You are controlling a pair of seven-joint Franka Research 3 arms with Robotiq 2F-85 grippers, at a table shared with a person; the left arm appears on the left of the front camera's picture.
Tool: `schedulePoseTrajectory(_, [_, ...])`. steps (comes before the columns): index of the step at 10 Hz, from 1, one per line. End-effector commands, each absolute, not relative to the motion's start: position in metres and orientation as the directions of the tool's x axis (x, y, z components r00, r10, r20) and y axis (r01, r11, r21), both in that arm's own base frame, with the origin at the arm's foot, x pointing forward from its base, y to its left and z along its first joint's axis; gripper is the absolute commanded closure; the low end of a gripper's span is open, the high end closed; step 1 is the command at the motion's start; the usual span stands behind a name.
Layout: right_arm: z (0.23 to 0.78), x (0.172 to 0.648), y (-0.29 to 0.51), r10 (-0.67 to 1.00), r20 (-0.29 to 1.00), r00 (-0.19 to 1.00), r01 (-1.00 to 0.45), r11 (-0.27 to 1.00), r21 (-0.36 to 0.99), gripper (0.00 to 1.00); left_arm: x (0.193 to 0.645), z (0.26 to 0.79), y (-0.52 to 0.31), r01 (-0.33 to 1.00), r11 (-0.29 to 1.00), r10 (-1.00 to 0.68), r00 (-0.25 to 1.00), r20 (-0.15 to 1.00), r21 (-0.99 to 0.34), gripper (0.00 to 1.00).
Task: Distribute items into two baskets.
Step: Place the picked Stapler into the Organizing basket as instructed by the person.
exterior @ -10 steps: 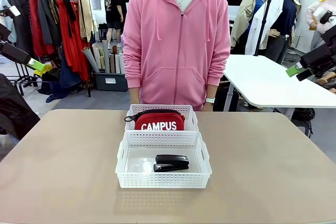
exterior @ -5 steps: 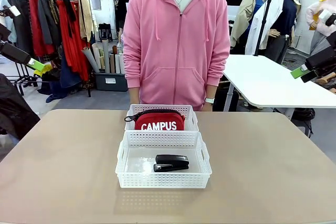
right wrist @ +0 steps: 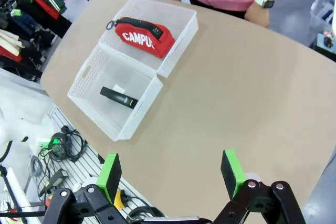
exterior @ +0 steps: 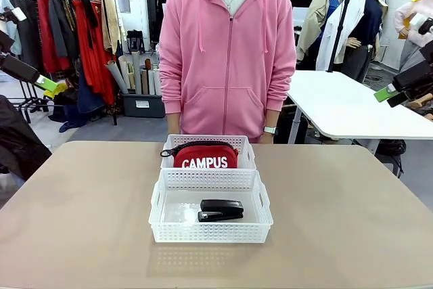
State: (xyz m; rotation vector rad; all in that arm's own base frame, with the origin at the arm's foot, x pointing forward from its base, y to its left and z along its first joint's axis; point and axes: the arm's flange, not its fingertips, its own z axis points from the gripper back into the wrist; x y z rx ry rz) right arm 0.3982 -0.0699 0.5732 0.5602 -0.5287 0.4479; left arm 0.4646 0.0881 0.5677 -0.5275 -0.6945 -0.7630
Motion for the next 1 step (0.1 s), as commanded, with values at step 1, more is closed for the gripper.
schedulePoseTrajectory(1, [0.5734,0.3978,-0.0699,0.248,0.576,0.779,-0.525,0.761,0.382,0.0,0.464,0.5684,0.0869,0.768,0.616,-0.439,0.521,0.732,-0.178,0.03])
